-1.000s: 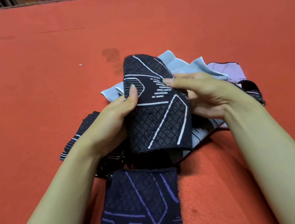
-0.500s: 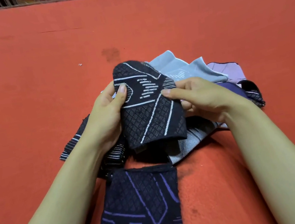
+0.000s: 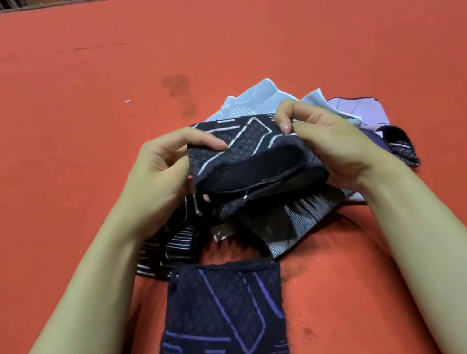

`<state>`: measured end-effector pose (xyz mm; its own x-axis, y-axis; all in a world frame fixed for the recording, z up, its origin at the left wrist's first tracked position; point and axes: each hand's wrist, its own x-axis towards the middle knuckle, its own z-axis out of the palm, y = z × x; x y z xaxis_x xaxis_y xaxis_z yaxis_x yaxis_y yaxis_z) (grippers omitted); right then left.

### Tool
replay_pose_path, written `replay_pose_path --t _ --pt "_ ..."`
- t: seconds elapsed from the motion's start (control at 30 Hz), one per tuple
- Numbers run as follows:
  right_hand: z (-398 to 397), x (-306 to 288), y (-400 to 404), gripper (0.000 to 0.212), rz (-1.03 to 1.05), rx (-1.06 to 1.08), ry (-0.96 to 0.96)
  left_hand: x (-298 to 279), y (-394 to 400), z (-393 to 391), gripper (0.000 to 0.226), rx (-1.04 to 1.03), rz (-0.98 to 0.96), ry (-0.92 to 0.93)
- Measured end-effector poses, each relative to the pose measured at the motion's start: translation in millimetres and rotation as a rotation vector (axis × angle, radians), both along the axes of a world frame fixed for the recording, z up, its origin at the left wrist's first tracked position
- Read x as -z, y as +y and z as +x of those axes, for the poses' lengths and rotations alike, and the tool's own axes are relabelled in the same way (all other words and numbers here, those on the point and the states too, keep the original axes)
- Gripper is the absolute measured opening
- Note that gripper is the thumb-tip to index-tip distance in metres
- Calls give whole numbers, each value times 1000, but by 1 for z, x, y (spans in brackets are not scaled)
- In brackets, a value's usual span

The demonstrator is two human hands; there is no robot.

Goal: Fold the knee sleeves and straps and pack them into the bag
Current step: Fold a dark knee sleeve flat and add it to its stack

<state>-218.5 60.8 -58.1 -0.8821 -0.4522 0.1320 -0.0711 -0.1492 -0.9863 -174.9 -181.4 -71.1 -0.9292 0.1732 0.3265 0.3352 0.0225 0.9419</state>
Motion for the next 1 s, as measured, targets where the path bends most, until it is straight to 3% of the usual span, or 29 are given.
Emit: replay_pose_path --t 0.13,0.3,0.37,0.47,0.5,0.6,0.67,0.77,0.83,0.93,1.0 --pt "0 -1 -8 39 -101 8 -117 -2 6 3 26 67 57 -9" --pt "-7 3 -11 30 -59 62 -185 -6 -3 1 60 56 -24 -19" --pt "-11 6 -10 22 1 56 -217 -6 -5 1 49 29 -46 -52" --pt "-12 7 -11 55 99 -31 -279 -9 -7 0 43 0 22 -139" --pt "-10 8 -12 57 156 -81 -266 -8 -9 -2 40 -19 19 -128" --pt "-2 6 -20 28 250 -154 -202 -4 -20 -6 9 -161 -134 8" --pt "-1 8 -26 29 193 -129 -207 0 -23 -8 27 -168 -88 28" --pt "-1 5 -40 28 -46 -68 -251 -6 -23 -8 66 -92 247 -125" --pt "1 4 -51 20 -180 -16 -266 -7 -26 -8 80 -25 324 -289" --pt "5 10 -63 18 -181 48 -253 -3 -27 -6 61 94 86 -396" --pt "9 14 -68 19 -116 74 -205 -2 -30 -5 43 38 30 -437"
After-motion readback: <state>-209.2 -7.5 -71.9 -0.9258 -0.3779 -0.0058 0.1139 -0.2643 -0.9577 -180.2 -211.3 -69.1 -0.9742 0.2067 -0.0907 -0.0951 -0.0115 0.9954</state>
